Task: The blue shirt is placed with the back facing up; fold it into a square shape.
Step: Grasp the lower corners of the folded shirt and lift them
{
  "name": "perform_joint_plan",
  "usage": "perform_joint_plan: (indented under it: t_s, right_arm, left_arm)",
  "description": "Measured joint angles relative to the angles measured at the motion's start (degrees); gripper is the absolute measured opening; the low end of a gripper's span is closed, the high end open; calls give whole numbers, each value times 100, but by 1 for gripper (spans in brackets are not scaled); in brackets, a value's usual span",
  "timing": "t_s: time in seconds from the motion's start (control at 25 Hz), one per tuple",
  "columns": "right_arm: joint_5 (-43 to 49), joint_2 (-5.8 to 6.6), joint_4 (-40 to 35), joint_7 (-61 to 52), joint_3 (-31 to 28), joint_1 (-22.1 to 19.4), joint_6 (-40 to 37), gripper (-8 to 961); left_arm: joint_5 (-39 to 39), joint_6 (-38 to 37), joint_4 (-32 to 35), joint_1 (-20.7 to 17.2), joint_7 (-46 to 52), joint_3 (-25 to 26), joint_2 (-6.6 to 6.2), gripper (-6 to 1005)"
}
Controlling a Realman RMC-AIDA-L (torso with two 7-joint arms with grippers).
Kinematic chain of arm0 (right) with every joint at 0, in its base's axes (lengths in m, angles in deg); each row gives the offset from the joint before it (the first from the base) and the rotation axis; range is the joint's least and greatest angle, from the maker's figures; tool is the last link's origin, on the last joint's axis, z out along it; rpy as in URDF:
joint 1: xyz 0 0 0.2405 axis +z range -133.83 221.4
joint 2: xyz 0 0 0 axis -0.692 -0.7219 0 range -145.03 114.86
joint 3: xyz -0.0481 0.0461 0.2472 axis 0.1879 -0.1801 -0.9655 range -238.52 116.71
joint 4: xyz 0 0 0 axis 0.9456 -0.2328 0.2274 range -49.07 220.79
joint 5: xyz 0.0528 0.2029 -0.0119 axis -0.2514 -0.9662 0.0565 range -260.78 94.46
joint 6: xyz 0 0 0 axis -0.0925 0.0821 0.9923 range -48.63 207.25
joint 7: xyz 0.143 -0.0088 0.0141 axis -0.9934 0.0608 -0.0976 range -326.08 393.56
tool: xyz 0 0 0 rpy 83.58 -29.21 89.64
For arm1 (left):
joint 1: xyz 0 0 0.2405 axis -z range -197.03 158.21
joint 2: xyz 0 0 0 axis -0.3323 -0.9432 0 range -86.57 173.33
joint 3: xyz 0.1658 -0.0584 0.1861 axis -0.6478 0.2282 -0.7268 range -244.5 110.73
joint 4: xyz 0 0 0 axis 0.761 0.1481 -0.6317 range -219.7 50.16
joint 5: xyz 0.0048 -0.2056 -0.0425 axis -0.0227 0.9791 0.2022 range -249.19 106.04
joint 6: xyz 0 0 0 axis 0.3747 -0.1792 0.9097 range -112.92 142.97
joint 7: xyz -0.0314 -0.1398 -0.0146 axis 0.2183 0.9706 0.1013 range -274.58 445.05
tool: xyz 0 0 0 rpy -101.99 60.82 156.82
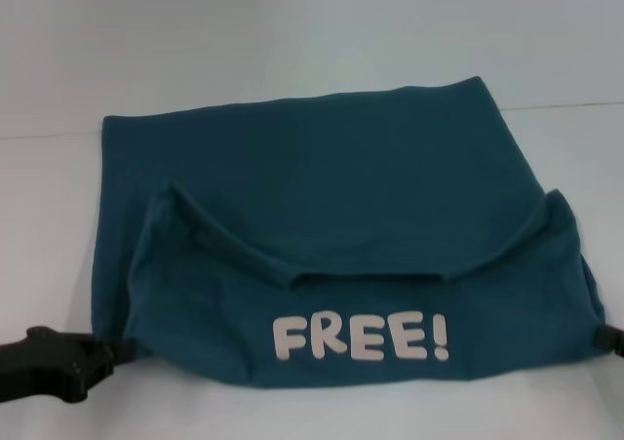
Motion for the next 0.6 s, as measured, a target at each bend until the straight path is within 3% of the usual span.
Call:
perform_joint_plan:
  t_s: [0.2, 0.6]
  right_arm:
    - [15, 16, -72, 253, -102, -293, -605, 32]
    - [106, -62, -350, 590, -501, -869, -1384, 32]
  left_arm:
    - [-15, -332, 1, -68, -18, 140, 2, 28]
    - [-100, -905, 2, -254, -24, 374, -39, 28]
